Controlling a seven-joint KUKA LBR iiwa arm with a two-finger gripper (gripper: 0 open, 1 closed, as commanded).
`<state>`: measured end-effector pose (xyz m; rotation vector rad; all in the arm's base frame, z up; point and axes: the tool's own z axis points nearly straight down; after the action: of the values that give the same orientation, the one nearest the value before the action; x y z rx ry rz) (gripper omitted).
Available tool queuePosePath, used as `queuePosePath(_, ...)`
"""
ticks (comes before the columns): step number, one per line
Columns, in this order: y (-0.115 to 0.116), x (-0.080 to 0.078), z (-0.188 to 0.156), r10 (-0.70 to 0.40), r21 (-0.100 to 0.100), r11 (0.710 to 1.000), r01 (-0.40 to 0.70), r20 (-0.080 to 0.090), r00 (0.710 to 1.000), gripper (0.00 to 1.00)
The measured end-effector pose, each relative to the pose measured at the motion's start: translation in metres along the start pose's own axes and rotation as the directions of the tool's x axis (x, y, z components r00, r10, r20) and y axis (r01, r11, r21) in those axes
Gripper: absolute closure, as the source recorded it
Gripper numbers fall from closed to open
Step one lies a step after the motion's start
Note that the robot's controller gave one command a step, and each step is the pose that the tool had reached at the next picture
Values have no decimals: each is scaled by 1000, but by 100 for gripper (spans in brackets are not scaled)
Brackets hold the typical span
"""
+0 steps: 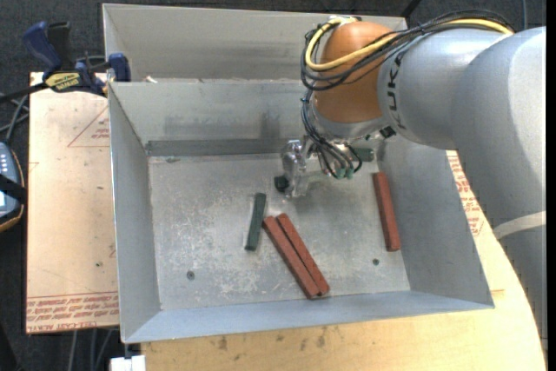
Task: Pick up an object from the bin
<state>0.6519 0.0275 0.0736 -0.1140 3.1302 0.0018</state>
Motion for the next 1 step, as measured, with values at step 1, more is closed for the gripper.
queuePosePath(1, 0, 0, 0, 0, 0, 1000, 0, 0, 1000, 100)
